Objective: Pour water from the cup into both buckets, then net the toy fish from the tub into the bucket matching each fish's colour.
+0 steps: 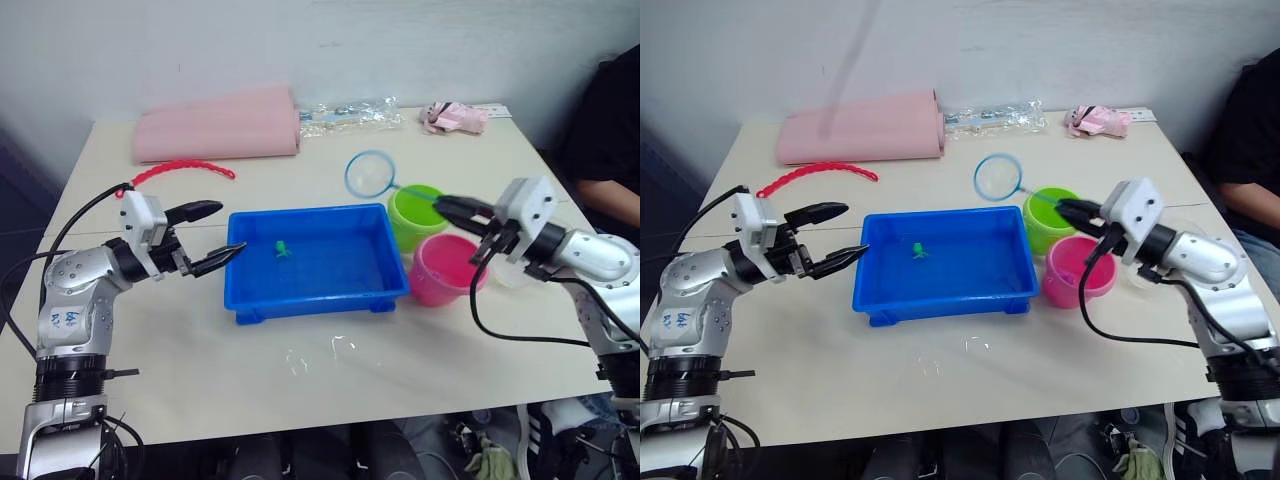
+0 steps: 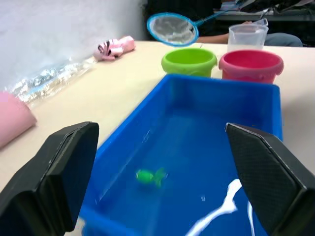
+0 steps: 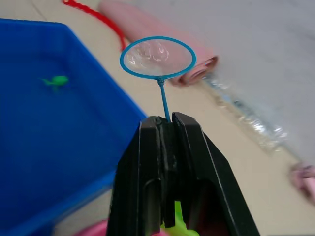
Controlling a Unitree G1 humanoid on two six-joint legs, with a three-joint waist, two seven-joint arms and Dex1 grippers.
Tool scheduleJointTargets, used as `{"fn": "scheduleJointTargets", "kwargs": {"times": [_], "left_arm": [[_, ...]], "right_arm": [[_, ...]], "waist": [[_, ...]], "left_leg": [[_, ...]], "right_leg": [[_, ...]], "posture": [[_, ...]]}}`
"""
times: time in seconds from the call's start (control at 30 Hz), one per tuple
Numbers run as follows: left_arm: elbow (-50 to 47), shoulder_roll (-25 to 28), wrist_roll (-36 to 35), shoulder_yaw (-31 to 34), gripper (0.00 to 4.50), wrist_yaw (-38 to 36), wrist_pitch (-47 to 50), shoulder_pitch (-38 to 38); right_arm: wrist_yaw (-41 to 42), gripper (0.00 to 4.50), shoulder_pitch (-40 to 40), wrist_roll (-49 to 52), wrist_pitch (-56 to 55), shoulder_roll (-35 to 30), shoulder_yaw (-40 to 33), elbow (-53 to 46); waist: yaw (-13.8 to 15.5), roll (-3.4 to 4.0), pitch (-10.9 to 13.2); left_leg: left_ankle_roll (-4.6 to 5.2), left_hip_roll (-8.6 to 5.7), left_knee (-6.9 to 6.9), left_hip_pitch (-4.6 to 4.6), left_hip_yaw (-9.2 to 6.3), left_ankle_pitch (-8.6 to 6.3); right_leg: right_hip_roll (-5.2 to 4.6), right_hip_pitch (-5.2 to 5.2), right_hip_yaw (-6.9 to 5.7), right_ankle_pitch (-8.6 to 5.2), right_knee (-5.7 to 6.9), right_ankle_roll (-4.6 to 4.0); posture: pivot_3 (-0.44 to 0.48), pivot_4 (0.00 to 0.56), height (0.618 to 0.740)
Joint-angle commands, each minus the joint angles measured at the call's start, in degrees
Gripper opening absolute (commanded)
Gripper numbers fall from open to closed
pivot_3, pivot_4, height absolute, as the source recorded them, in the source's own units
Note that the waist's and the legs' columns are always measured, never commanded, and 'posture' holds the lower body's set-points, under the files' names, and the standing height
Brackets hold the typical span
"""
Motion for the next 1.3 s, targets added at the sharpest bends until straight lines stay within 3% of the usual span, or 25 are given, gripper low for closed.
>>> {"fn": "scheduleJointTargets", "kwargs": {"times": [0.03,0.27,0.63,0.97,1.1,1.3], "left_arm": [[-1.6,4.3,-2.8,5.4,4.47,-2.6,1.9,6.8],[-2.3,7.7,-3.2,5.4,4.47,-4.8,4.2,9.3],[-2.7,7.5,-1.6,3.5,4.47,-4.4,2.5,7.8],[-2.4,9.9,-2.1,2.6,4.47,-7.2,4.4,6.7],[-2.0,10.2,-1.9,2.3,4.47,-7.8,4.6,6.0],[-2.6,9.0,-2.3,0.2,4.47,-8.2,5.2,3.8]], "right_arm": [[1.8,0.00,2.4,9.9,19.2,1.9,3.8,-12.0],[0.7,0.00,-2.8,1.3,28.5,7.8,10.2,-8.7],[1.9,0.00,-14.3,-16.3,27.2,16.6,19.6,5.1],[2.0,0.00,-15.2,-17.3,22.4,26.4,16.5,9.0],[2.5,0.00,-13.3,-15.7,22.8,27.0,14.0,6.8],[5.2,0.00,-7.6,-12.2,24.0,23.0,8.3,-2.8]], "waist": [[-0.1,0.00,0.0],[-0.1,-0.01,0.0],[-0.3,-0.02,0.0],[-0.4,-0.02,0.0],[-0.3,-0.02,0.0],[-0.2,-0.02,0.0]], "left_leg": [[-0.02,0.05,-0.06,-0.02,0.00,-0.03],[0.02,0.01,0.02,-0.04,-0.01,-0.09],[-0.07,0.05,-0.07,-0.12,0.13,-0.12],[-0.11,0.10,-0.09,-0.13,0.16,-0.13],[-0.11,0.09,-0.09,-0.13,0.15,-0.14],[-0.12,0.09,-0.11,-0.15,0.14,-0.14]], "right_leg": [[0.02,-0.01,-0.01,0.00,0.04,0.00],[-0.04,-0.02,-0.06,0.00,-0.03,-0.01],[0.04,-0.22,-0.03,-0.07,0.11,-0.13],[0.12,-0.24,-0.02,-0.07,0.20,-0.13],[0.10,-0.22,-0.03,-0.07,0.18,-0.13],[0.11,-0.23,-0.03,-0.07,0.17,-0.13]], "posture": [[0.000,0.150,0.740],[0.000,0.150,0.740],[0.000,0.150,0.740],[0.000,0.150,0.740],[0.000,0.150,0.740],[0.000,0.150,0.740]]}}
